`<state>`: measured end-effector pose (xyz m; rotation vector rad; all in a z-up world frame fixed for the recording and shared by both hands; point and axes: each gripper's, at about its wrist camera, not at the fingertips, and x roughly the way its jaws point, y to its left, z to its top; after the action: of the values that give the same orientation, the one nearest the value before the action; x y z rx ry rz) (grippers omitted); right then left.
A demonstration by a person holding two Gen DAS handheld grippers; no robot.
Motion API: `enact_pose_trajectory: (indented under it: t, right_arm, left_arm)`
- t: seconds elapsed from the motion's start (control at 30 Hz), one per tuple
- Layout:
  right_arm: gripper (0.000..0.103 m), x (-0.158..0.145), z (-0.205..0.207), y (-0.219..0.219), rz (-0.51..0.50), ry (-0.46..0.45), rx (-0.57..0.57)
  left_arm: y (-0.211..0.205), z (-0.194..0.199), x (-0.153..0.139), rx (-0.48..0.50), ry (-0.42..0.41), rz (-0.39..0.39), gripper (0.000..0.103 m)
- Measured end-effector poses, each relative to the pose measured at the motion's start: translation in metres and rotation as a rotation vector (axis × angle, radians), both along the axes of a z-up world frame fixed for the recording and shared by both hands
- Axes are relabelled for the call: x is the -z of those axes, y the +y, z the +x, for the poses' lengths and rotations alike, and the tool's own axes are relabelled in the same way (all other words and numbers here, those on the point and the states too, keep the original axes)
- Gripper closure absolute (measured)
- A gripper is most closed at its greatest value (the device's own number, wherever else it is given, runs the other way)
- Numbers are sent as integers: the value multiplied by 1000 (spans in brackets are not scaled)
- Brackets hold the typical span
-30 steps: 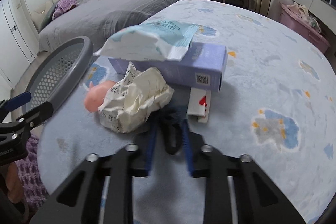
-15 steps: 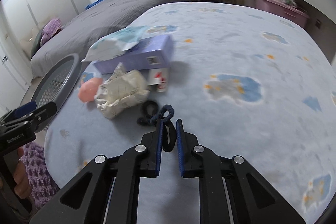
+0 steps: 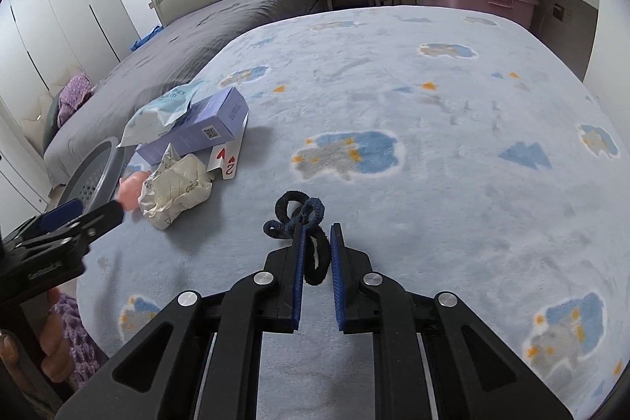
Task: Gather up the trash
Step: 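Grasp the crumpled white paper with the left tool while the right tool holds the hair tie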
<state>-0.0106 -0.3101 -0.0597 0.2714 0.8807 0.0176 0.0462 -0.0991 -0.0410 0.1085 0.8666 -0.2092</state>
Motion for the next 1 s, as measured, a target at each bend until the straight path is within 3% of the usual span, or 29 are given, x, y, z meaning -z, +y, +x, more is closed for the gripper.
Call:
enact_pose_trajectory:
  t: [0.4, 0.47, 0.53, 0.63, 1.0]
  right_arm:
    - [91, 5, -2, -14, 62, 6, 6]
    - [91, 5, -1, -15, 67, 6, 2]
    - [91, 6, -1, -15, 69, 5, -2]
    - [91, 7, 0, -14, 73, 7, -9]
    - [91, -6, -7, -5, 79, -42, -42]
  left_arm:
    - [-45, 22, 26, 70, 40, 48, 7]
    - [-46, 26, 30, 68, 51, 38, 9]
    - [-46, 28, 34, 73, 74, 20, 29]
    - [-45, 27, 35, 69, 76, 15, 37]
    - [-25, -2, 9, 50, 17, -5, 39]
